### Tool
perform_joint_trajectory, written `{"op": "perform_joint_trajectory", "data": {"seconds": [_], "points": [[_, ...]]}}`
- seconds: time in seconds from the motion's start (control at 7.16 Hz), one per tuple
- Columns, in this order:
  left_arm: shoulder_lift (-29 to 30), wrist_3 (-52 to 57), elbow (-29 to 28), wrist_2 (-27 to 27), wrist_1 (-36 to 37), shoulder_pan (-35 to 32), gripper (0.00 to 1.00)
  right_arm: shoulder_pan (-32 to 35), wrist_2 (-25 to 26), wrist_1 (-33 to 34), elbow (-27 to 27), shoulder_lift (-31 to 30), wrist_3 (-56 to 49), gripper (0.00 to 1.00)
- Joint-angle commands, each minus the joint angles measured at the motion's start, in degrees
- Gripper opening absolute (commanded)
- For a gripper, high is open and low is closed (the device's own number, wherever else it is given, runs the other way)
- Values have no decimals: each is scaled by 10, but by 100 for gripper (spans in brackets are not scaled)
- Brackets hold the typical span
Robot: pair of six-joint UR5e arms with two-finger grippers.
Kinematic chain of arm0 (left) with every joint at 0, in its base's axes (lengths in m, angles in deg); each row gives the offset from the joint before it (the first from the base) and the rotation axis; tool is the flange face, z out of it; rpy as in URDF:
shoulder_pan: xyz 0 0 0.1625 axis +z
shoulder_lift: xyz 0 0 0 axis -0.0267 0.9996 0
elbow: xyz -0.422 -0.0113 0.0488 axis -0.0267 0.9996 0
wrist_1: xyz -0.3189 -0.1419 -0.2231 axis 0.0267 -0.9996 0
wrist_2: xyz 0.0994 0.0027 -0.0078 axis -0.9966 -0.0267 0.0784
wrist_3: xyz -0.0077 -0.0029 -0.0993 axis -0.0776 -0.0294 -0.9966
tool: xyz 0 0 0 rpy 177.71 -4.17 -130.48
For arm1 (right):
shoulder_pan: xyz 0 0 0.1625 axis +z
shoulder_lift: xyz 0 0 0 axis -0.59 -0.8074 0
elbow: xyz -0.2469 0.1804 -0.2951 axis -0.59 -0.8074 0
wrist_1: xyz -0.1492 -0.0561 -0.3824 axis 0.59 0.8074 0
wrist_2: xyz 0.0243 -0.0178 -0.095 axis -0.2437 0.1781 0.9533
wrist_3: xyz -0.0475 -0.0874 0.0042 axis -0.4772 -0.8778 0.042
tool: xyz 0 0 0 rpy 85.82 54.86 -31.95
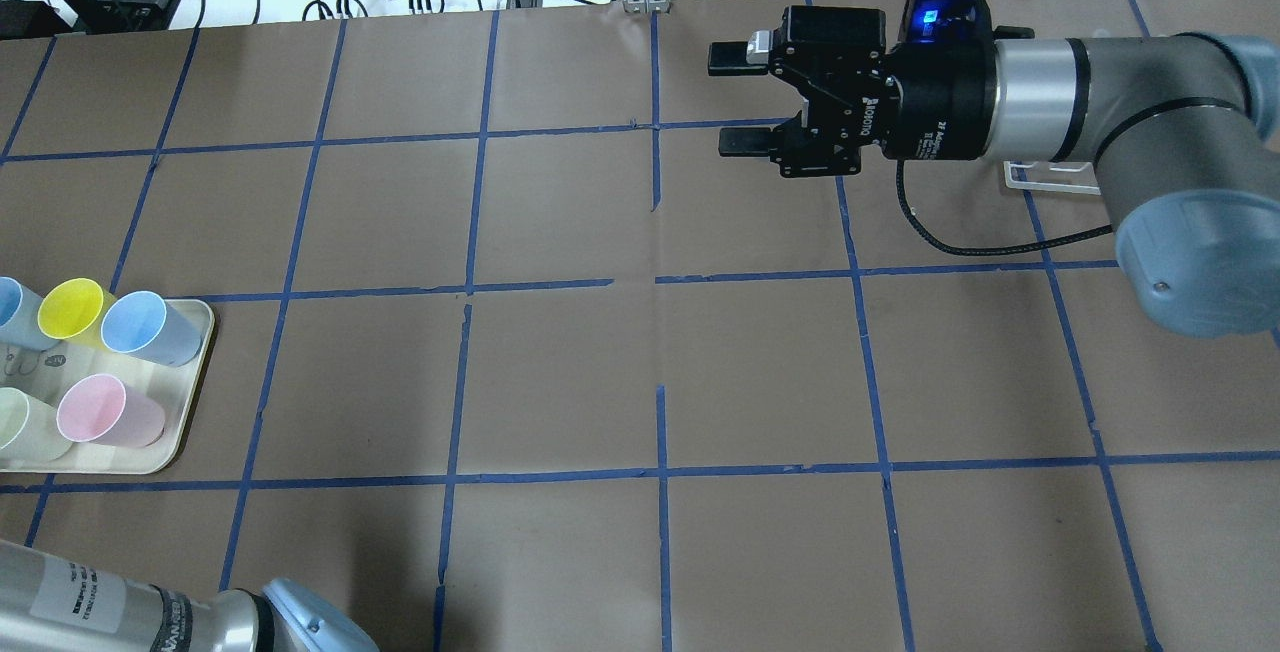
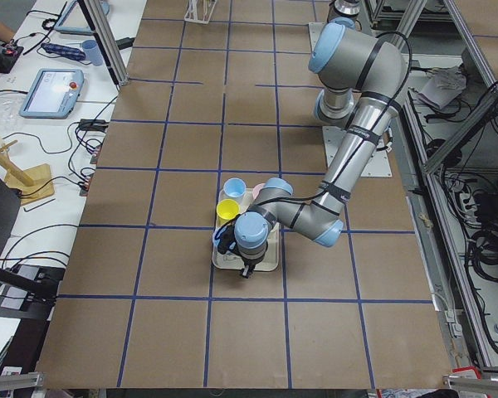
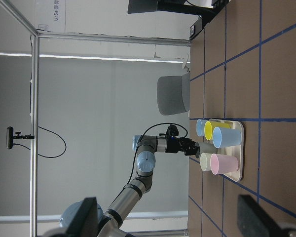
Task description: Transfer IKEA cup to right arm and place on rack
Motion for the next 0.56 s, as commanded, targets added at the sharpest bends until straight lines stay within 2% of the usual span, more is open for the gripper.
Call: {"op": "perform_joint_trajectory", "data": {"seconds": [0.0, 0.28, 0.42], "points": [[0, 2, -2, 1, -3, 0, 0, 1, -37, 3, 9, 0, -3, 100], [-18, 3, -20, 1, -50, -1, 0, 1, -39, 4, 15, 0, -3, 100], [-22, 3, -54, 1, -105, -2, 0, 3, -47, 9, 27, 0, -3, 100]]}}
